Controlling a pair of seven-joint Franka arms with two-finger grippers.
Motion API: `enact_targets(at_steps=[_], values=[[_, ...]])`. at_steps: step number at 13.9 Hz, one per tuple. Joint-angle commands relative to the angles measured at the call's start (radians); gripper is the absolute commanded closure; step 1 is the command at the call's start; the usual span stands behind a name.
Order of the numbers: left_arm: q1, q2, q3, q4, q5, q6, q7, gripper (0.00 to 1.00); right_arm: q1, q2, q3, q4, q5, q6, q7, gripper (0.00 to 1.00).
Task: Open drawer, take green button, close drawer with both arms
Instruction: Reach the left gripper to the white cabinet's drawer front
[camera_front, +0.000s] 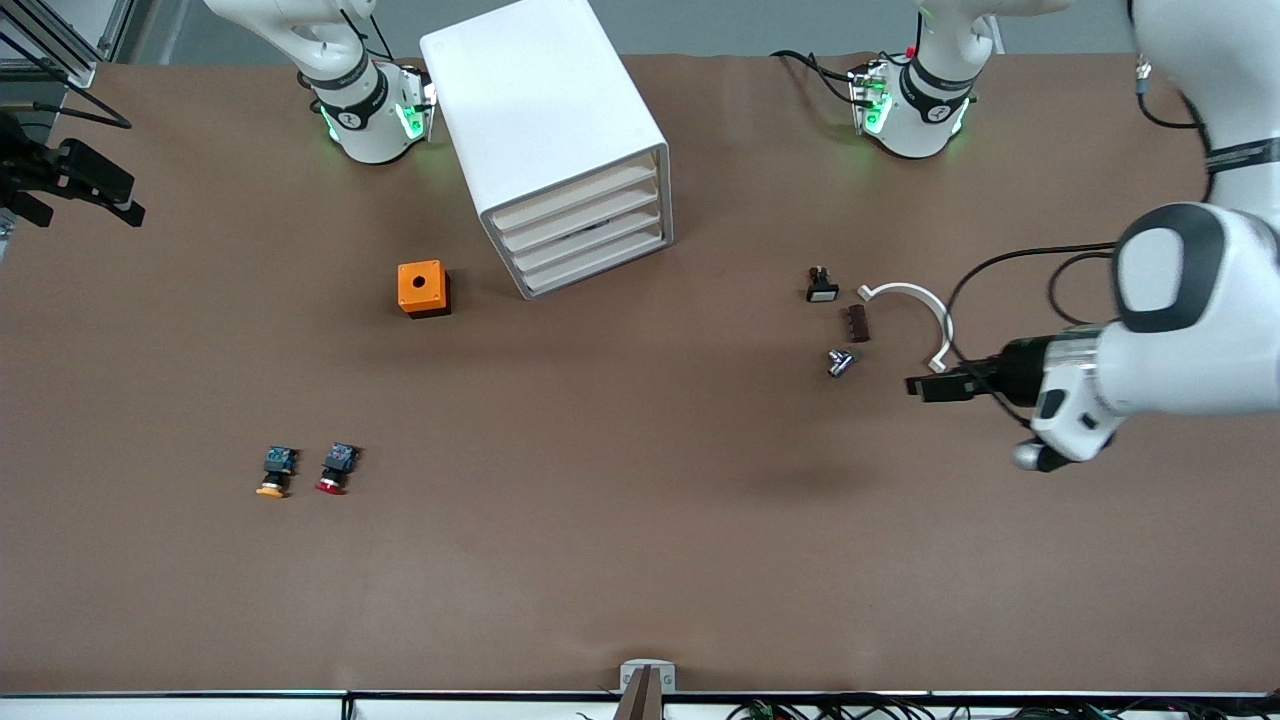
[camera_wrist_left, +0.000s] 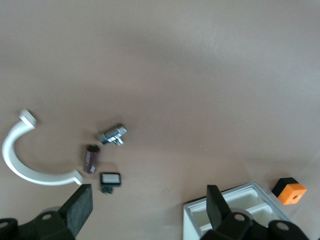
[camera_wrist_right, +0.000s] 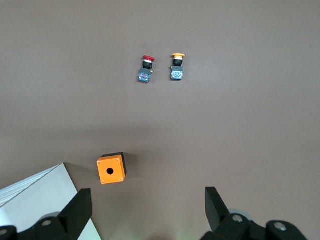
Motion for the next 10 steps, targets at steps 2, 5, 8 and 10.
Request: enact_targets(at_steps=[2, 5, 8, 10], values=[[-0.086, 0.064, 0.003, 0.025, 0.002, -0.007, -0.254, 0.00, -0.025, -0.025, 0.013, -0.020, 0.012, 0.008, -0.030, 0.00], [-0.163, 0.127, 0.005, 0.059, -0.002, -0.014, -0.499, 0.00, -0.026, -0.025, 0.015, -0.022, 0.008, 0.010, -0.025, 0.00], [-0.189, 0.181, -0.009, 0.076, -0.031, -0.062, -0.764, 0.00, -0.025, -0.025, 0.015, -0.022, 0.003, 0.012, -0.025, 0.00], [-0.210, 0.195, -0.029, 0.082, -0.070, -0.101, -0.930, 0.00, -0.026, -0.024, 0.015, -0.020, 0.003, 0.007, -0.030, 0.00]])
